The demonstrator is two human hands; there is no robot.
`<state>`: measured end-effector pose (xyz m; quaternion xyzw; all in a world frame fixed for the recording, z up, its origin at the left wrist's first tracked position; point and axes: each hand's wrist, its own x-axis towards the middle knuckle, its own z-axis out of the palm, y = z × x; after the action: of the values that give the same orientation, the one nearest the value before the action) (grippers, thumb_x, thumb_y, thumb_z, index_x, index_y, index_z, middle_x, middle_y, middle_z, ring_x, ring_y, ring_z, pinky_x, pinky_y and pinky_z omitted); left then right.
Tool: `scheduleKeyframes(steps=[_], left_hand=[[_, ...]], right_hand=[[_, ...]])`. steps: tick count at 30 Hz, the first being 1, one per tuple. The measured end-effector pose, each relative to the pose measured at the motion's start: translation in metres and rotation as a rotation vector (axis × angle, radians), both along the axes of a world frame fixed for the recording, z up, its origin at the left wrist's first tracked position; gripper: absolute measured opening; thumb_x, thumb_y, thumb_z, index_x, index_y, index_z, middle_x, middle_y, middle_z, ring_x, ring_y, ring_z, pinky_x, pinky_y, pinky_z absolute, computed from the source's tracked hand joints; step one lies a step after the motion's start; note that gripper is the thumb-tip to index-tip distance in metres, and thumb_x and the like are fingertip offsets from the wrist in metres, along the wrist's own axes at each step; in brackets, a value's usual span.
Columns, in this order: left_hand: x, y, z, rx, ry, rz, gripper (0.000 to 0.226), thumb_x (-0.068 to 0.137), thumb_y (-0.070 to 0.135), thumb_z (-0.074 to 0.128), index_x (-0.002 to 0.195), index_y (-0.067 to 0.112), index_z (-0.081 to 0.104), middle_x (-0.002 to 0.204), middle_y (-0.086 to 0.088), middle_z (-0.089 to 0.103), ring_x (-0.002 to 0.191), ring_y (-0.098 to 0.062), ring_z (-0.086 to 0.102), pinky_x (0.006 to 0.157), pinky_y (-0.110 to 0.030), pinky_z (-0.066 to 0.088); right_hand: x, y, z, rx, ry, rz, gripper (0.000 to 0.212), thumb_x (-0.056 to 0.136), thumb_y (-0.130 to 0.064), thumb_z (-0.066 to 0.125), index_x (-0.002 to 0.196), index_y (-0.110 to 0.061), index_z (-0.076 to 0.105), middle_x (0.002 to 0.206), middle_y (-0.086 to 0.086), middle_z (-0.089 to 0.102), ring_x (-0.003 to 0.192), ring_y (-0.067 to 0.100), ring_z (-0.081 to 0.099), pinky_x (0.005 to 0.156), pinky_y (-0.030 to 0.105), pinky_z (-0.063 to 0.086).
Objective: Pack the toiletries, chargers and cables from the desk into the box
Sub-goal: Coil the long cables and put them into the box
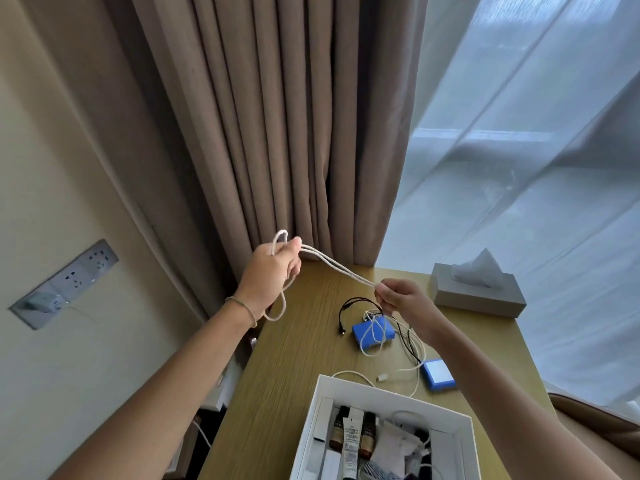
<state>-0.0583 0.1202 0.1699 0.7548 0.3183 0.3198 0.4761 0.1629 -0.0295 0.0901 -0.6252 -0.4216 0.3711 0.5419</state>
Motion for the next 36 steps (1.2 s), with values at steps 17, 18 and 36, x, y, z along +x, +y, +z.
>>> scheduleKeyframes(steps=[17, 18, 36], left_hand=[[0.027, -0.066, -0.068, -0.501, 0.071, 0.033, 0.049, 0.102, 0.043, 0.046, 0.07, 0.011, 0.063, 0.05, -0.002, 0.049, 0.044, -0.015, 0.045, 0.06, -0.036, 0.046], [0.027, -0.069, -0.067, -0.567, 0.007, 0.049, 0.045, 0.102, 0.038, 0.047, 0.07, 0.011, 0.062, 0.051, -0.002, 0.049, 0.045, -0.015, 0.044, 0.058, -0.035, 0.044], [0.016, -0.032, -0.01, -0.764, -0.542, 0.248, 0.04, 0.106, 0.042, 0.038, 0.075, 0.018, 0.044, 0.048, 0.005, 0.032, 0.033, -0.006, 0.026, 0.033, -0.02, 0.026]], right_hand=[[-0.065, 0.011, 0.033, -0.054, -0.496, 0.146, 0.031, 0.101, -0.021, 0.052, 0.071, -0.019, 0.061, 0.062, -0.01, 0.053, 0.059, 0.009, 0.044, 0.062, 0.034, 0.038], [-0.067, 0.009, 0.033, -0.071, -0.516, 0.154, 0.032, 0.101, -0.022, 0.053, 0.07, -0.022, 0.061, 0.061, -0.012, 0.054, 0.058, 0.006, 0.045, 0.062, 0.03, 0.039], [-0.036, -0.03, -0.011, -0.167, 0.057, 0.16, 0.033, 0.096, -0.045, 0.06, 0.073, -0.023, 0.068, 0.065, -0.002, 0.052, 0.062, 0.013, 0.046, 0.072, 0.03, 0.043]])
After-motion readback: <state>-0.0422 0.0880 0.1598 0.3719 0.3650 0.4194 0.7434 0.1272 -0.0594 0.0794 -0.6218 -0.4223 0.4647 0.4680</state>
